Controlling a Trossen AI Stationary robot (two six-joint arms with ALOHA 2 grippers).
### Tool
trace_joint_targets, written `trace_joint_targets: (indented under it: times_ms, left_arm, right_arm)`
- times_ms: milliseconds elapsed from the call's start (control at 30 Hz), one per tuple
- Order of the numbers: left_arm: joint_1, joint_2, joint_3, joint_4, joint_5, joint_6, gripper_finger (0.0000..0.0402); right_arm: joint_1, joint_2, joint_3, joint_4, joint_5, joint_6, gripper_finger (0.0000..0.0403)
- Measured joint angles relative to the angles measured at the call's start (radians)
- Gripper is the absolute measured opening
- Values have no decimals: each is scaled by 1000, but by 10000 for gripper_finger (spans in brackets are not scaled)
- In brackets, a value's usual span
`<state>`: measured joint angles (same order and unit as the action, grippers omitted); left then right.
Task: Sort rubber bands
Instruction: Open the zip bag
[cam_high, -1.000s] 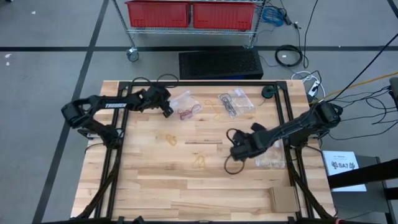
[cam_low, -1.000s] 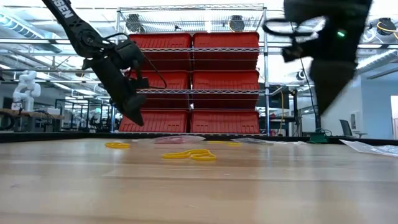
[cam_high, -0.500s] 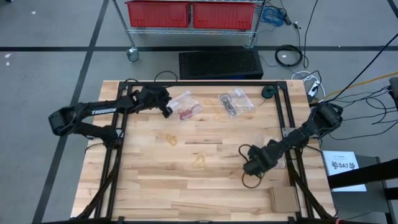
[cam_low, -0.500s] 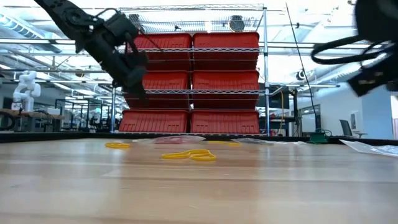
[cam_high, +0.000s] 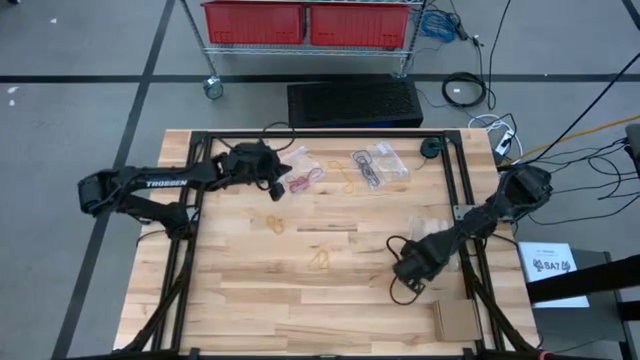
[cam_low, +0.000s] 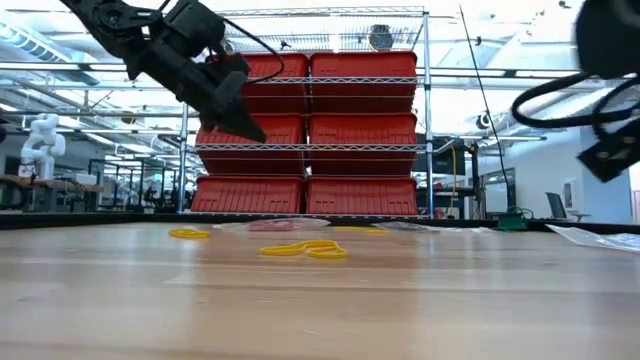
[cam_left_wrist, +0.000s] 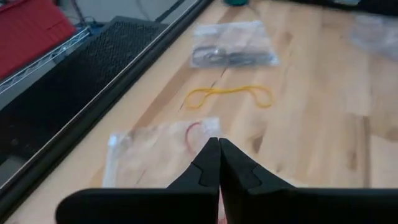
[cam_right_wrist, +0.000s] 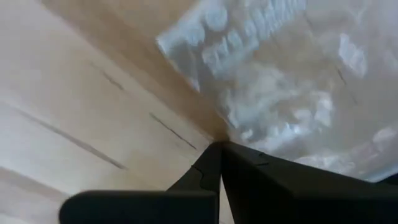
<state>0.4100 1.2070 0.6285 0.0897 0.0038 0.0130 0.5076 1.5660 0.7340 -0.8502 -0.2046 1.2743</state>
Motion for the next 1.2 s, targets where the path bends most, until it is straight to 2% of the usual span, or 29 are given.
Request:
trace_joint_targets:
  times_ms: [133, 233, 300, 367, 500, 633, 733, 833, 1033, 1100, 1200]
  left_arm:
    - [-42, 0, 0, 31, 14, -8, 3]
    - [-60, 1, 0, 39, 14, -8, 2]
    - [-68, 1, 0, 39, 14, -7, 2]
    - [-74, 1, 0, 32, 14, -6, 2]
    - [-85, 1, 0, 22, 14, 11, 2]
    - [-93, 1, 0, 2, 4, 22, 2]
    - [-93, 1, 0, -2, -5, 23, 2]
    - [-94, 1, 0, -1, -10, 24, 2]
    - [-94, 1, 0, 0, -20, 46, 2]
    - [-94, 1, 0, 1, -20, 47, 2]
    - [-94, 1, 0, 0, -20, 46, 2]
  right_arm:
    - [-71, 1, 21, 14, 49, -34, 0]
    - [-103, 3, 49, 56, 142, -95, 0]
    - [-116, 7, 88, 104, 249, -159, 0]
    - [-120, 3, 127, 68, 279, -227, 0]
    - [-115, 4, 186, -117, 268, -297, 0]
    - [-114, 5, 153, -237, 227, -276, 0]
    - [-110, 9, 104, -213, 165, -268, 0]
    - [-101, 29, 61, -119, 133, -263, 0]
    - [-137, 62, 49, 54, 90, -271, 0]
    - [-165, 65, 67, 92, 129, -268, 0]
    - [-209, 70, 108, 117, 247, -281, 0]
